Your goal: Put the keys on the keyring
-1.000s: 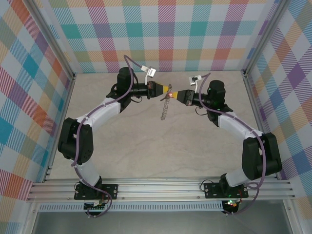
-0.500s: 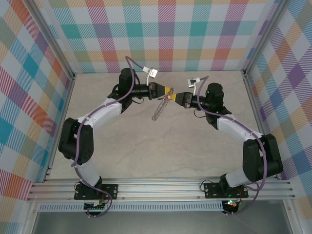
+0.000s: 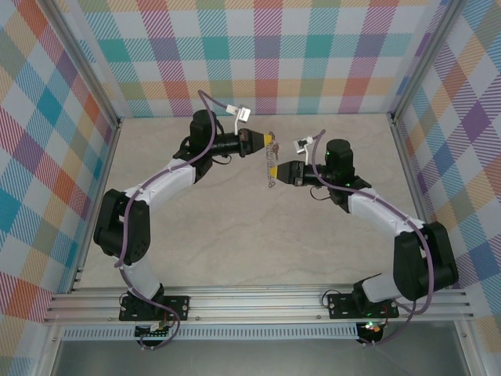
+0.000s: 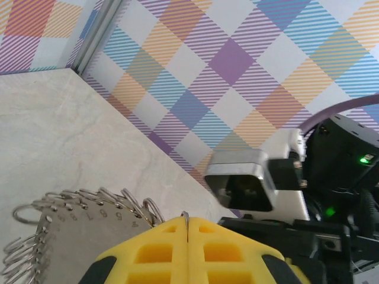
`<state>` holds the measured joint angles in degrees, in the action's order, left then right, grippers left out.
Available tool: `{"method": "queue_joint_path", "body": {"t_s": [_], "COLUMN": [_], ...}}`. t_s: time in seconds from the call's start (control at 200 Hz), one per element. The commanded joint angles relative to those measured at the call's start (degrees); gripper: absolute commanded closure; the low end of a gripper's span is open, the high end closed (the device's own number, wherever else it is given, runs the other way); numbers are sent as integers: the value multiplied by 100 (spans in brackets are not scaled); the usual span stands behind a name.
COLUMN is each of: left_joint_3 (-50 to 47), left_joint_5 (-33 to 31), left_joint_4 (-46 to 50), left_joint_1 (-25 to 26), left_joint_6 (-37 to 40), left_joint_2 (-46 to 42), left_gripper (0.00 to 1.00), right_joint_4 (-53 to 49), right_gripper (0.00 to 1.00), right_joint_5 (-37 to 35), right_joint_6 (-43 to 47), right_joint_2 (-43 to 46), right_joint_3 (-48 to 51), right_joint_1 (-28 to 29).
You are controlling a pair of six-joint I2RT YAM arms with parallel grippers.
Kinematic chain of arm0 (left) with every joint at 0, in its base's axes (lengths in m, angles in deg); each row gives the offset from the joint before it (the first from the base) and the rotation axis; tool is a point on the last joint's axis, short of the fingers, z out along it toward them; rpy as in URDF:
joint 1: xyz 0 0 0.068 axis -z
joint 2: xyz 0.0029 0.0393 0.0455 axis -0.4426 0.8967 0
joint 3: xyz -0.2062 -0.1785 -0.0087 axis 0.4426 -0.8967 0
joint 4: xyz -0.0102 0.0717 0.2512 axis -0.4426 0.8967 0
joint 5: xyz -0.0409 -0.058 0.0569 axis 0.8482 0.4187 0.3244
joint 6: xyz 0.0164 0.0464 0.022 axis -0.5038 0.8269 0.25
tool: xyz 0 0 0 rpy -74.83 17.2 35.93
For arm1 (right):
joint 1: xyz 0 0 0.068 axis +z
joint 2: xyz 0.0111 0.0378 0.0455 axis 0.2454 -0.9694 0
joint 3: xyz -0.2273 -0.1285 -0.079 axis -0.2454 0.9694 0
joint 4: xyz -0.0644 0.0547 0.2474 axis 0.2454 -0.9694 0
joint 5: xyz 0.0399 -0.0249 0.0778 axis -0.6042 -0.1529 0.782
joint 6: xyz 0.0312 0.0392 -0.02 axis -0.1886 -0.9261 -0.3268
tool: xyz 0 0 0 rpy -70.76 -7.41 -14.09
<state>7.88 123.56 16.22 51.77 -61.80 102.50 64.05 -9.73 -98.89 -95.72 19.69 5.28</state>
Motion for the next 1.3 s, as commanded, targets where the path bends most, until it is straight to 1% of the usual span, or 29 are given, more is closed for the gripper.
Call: {"method": "queue_joint_path", "body": {"t_s": [0.0, 0.11, 0.26, 0.32, 0.47, 0.63, 0.72, 0.845, 0.92, 1.18, 1.23, 1.295], "left_joint_3": [77, 86, 103, 108, 124, 139, 141, 186, 209, 233, 244, 246], "left_joint_5": [57, 135, 312, 410, 512, 519, 496, 492, 472, 422, 426, 434], "left_joint_4": [-392, -412, -407, -426, -451, -473, -501, -500, -493, -478, -489, -495], "left_joint_1": [34, 31, 32, 36, 40, 59, 77, 102, 112, 130, 140, 142], "left_joint_6": [-16, -7, 18, 11, 5, -7, -16, -17, -24, -28, -36, -41], "left_joint_2": [-212, -224, -228, -228, -271, -317, -333, -325, -332, -332, -333, -332], "left_gripper": [100, 100, 100, 100, 100, 100, 100, 100, 100, 100, 100, 100], "right_joint_4": [-320, -280, 60, 205, 595, 982, 1141, 1143, 1147, 1170, 1034, 825], "right_gripper": [68, 68, 67, 65, 63, 63, 65, 67, 71, 78, 81, 81], "right_joint_5": [-128, -391, -749, -877, -916, -714, -574, -531, -465, -147, -183, -275], "right_joint_6": [323, 252, 82, 34, -182, -485, -624, -585, -570, -534, -436, -243], "right_joint_2": [456, 558, 478, 394, 48, -306, -426, -467, -450, -48, 50, 174], "right_joint_3": [-37, -218, -457, -554, -827, -986, -973, -887, -800, -272, -203, -139], "right_joint_1": [-192, -352, -437, -458, -455, -447, -392, -201, -106, -37, -33, -41]}}
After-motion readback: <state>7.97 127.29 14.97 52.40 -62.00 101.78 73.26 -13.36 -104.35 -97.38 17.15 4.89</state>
